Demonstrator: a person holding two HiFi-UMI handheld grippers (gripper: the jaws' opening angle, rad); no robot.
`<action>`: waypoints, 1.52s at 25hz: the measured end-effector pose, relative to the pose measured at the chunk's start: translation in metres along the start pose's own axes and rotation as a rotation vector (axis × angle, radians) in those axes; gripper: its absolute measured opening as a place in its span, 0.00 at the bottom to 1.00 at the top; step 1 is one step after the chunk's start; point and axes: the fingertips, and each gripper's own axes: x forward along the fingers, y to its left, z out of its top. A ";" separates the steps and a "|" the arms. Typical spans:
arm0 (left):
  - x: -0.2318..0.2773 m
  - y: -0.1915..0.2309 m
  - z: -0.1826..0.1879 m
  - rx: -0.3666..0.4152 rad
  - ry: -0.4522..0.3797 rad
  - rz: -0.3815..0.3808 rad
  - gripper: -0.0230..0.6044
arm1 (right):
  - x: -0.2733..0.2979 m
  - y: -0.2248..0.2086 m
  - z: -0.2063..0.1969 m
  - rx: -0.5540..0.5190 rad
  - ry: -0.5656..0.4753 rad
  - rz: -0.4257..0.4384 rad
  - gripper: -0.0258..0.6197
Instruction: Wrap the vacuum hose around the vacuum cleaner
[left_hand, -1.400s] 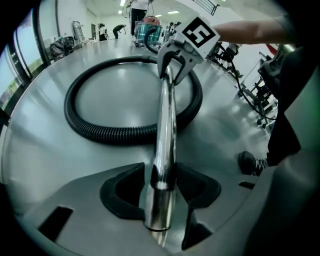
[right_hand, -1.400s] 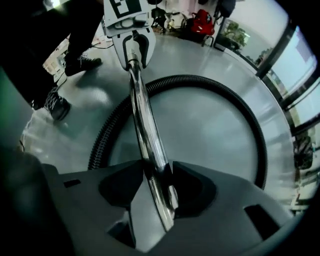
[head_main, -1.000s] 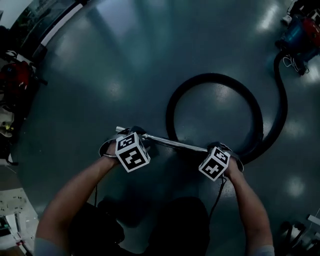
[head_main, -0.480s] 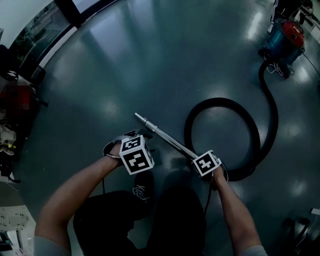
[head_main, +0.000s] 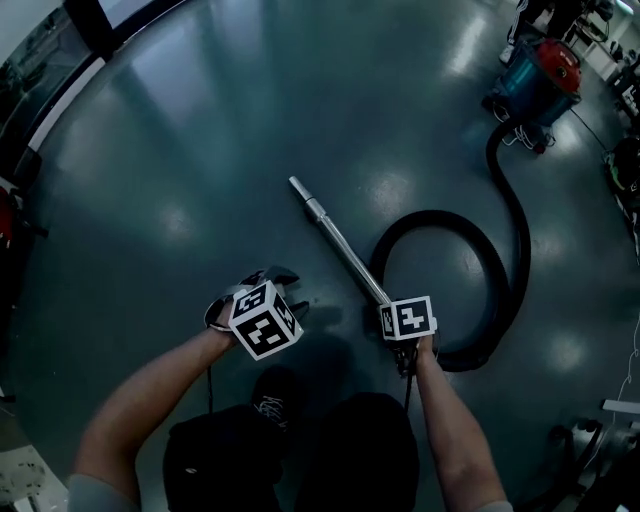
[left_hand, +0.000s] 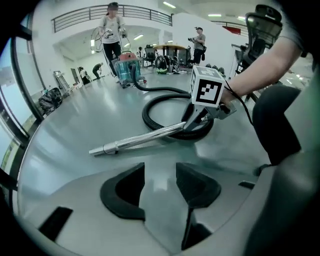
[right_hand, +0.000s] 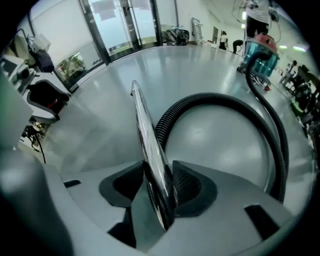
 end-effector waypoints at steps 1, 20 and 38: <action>0.009 0.006 0.007 -0.018 -0.024 -0.005 0.35 | 0.002 -0.006 0.004 0.025 -0.003 0.000 0.32; 0.167 0.017 0.128 0.012 -0.073 -0.354 0.35 | -0.028 -0.081 0.031 0.097 -0.035 0.125 0.36; 0.189 -0.009 0.138 0.141 0.035 -0.429 0.35 | -0.117 -0.201 -0.128 -0.306 0.120 -0.126 0.36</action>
